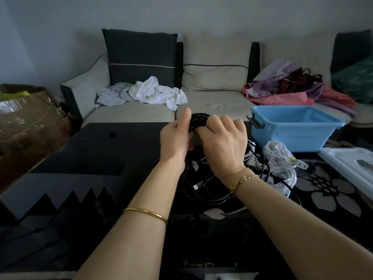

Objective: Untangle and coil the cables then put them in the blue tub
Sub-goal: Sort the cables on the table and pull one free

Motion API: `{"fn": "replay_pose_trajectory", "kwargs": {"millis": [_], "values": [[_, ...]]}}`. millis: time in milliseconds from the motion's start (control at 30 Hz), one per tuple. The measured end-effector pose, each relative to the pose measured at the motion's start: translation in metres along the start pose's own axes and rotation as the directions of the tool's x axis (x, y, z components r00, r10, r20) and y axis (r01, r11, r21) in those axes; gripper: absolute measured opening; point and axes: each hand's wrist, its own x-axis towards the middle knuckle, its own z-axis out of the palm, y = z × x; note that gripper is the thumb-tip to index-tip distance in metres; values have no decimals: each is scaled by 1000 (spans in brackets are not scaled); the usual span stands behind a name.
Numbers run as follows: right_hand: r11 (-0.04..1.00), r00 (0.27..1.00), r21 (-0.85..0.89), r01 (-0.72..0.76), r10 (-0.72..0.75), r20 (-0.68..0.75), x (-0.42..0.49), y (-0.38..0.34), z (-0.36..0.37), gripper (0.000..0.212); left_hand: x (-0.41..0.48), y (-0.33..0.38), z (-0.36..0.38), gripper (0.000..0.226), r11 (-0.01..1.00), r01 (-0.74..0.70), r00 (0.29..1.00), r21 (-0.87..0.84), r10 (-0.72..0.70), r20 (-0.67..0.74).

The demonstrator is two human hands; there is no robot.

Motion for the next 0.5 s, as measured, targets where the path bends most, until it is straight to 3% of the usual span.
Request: {"fn": "replay_pose_trajectory", "kwargs": {"millis": [233,367,500], "values": [[997,999,57,52,-53,13,-3,1,2,19,1,0,-2,38,1000,2,1000,-11,-2,-24],[944,988,322,70,-110,106,-5,2,2,12,3,1,-10,36,1000,-5,997,-22,3,-80],[857,980,506,-103,-1,200,0,3,-8,13,2,3,-12,34,999,-18,998,-35,15,-66]]}}
